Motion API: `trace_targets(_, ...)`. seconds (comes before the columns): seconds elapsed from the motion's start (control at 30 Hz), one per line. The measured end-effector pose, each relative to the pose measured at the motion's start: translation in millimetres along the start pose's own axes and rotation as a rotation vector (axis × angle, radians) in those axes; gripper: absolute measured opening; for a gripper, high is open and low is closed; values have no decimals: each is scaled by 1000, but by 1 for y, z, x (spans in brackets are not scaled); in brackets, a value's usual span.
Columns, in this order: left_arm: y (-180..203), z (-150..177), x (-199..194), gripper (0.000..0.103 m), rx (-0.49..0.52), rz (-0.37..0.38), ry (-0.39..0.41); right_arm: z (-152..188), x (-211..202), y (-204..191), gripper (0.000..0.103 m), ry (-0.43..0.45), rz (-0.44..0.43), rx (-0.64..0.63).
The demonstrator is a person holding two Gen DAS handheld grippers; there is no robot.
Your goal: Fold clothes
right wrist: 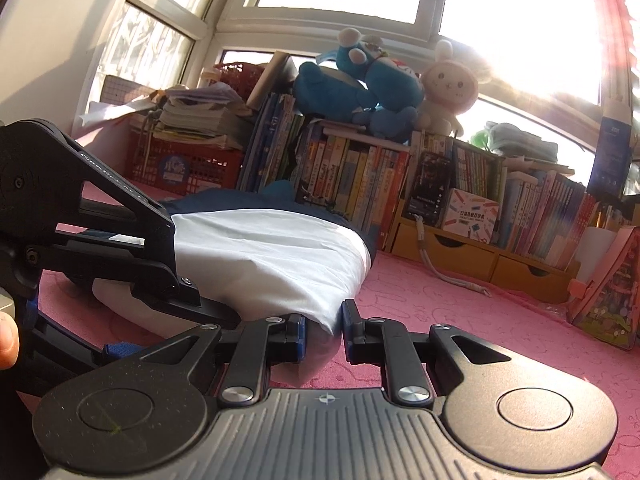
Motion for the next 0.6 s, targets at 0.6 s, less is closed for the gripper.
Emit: trace_targets(0.6, -55, -80, -125, 3, 65, -463, 754, 7, -3, -1, 18, -3, 15, -20)
Point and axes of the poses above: each gripper's, at about its wrist camera, not at the fingertips, and x roughly the way its jaws point, y to its right, z to its underside, the point moved 5 cm from there along x, roughly the way its jaws point, and after that the axes turned 12 degrees about -z, right-handed, at the moved point
